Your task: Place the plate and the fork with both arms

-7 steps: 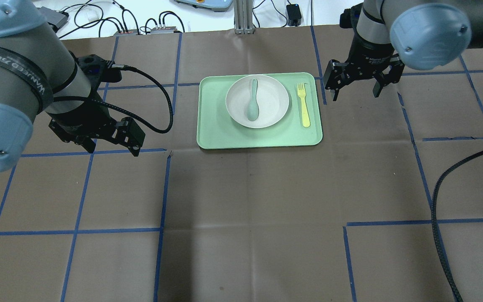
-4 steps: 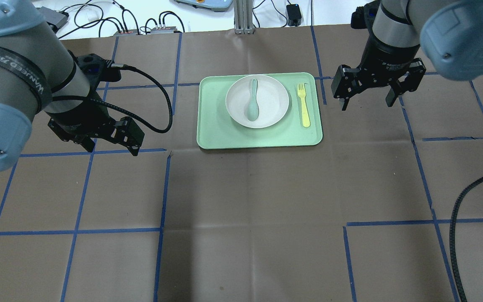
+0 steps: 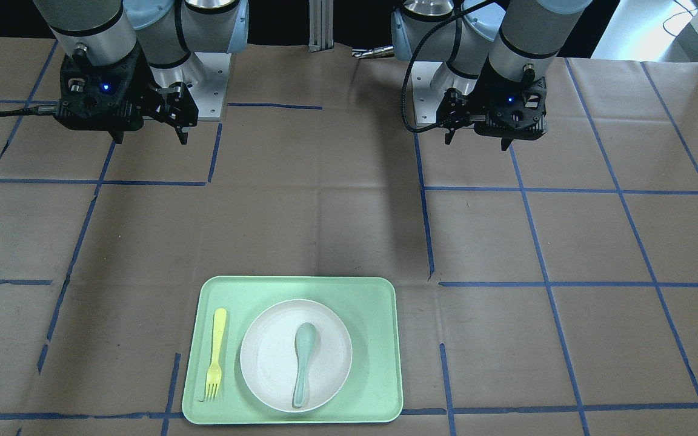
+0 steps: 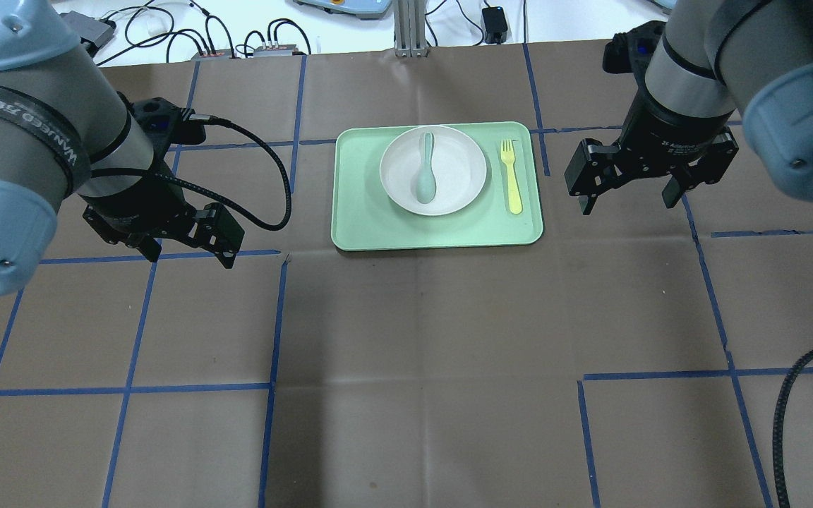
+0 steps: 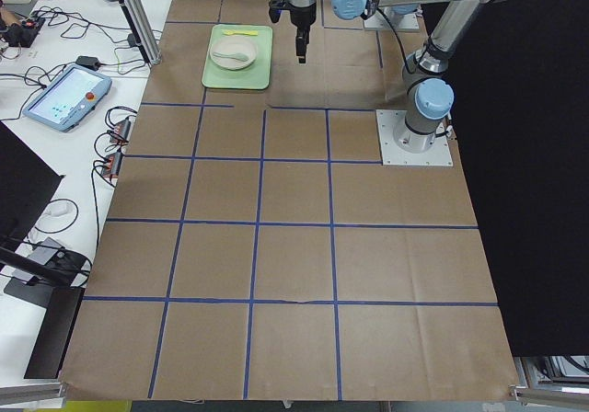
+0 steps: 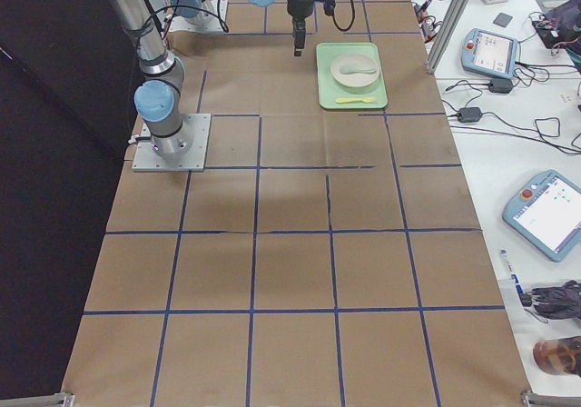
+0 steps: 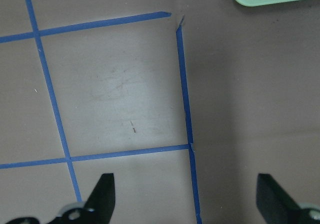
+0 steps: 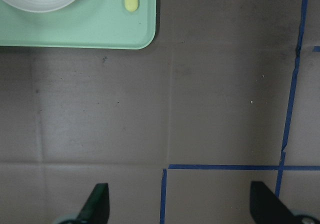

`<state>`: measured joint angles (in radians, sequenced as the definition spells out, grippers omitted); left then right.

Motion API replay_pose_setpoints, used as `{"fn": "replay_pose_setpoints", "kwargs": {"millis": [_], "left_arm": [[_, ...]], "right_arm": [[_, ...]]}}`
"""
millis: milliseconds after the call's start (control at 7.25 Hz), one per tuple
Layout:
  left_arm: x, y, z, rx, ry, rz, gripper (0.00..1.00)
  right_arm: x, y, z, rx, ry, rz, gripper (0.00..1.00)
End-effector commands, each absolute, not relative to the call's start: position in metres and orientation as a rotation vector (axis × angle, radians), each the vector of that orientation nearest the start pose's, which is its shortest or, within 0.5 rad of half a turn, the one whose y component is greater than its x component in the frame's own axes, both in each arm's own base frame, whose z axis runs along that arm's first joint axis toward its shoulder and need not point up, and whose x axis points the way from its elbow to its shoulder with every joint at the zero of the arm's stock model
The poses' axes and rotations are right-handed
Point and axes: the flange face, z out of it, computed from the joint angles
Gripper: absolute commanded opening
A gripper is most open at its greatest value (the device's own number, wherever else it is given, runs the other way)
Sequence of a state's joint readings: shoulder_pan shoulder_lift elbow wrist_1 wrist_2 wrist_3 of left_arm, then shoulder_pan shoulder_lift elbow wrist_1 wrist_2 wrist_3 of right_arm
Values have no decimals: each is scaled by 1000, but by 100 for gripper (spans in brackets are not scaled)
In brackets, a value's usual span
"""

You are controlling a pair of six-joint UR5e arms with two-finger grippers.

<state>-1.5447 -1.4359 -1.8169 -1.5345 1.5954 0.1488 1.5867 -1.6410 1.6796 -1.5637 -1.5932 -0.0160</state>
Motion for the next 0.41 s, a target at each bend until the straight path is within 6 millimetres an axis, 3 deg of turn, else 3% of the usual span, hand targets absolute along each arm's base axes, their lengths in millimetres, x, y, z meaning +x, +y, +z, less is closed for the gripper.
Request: {"fn": "replay_pose_setpoints", "kwargs": {"millis": [0, 276], "left_arm": [[-121, -428, 433, 195, 3117, 120, 100], [-120, -428, 434, 193, 3117, 115, 100]], "right_arm": [[138, -455, 467, -52, 3165, 75, 100], [137, -455, 468, -49, 3165, 70, 100]]}}
